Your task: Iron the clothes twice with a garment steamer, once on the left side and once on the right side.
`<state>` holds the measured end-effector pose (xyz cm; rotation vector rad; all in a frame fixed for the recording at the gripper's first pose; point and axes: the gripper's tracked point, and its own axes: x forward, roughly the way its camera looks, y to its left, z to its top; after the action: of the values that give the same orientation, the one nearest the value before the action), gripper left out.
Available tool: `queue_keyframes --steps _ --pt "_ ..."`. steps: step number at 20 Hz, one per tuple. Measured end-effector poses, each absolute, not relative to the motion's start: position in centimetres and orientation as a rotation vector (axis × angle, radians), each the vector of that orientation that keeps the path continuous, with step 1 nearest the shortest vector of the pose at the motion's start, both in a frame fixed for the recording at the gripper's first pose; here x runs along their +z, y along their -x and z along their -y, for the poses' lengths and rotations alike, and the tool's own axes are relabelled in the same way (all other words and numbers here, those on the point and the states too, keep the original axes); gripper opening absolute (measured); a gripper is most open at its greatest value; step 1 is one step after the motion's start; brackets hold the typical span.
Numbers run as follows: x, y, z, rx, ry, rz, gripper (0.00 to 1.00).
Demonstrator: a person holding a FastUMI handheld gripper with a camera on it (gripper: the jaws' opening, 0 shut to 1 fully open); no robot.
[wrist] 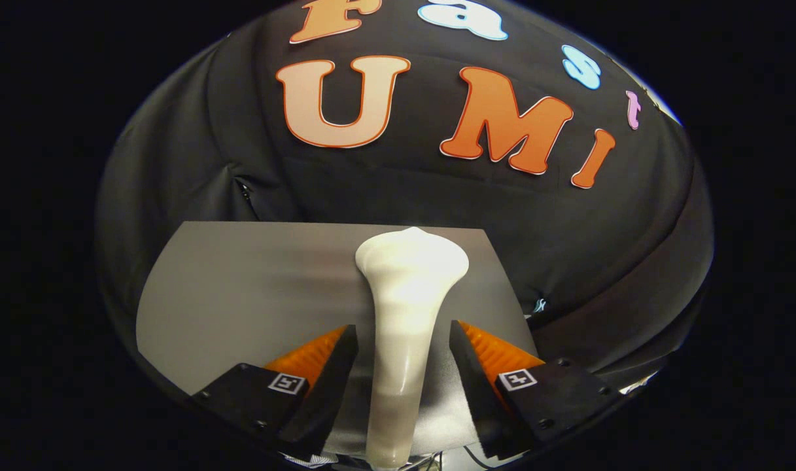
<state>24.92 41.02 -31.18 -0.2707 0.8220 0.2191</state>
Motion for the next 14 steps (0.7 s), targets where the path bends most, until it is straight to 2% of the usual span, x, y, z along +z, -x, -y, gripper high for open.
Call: queue_keyframes --steps 3,7,14 --pt "-31.6 -25.2 -41.2 0.221 0.26 -0.826 0.73" --pt "-32.1 -25.3 -40.9 0.212 0.22 -0.837 0.6" --pt "-26.9 -23.3 -40.4 0.254 0.125 -0.706 0.42"
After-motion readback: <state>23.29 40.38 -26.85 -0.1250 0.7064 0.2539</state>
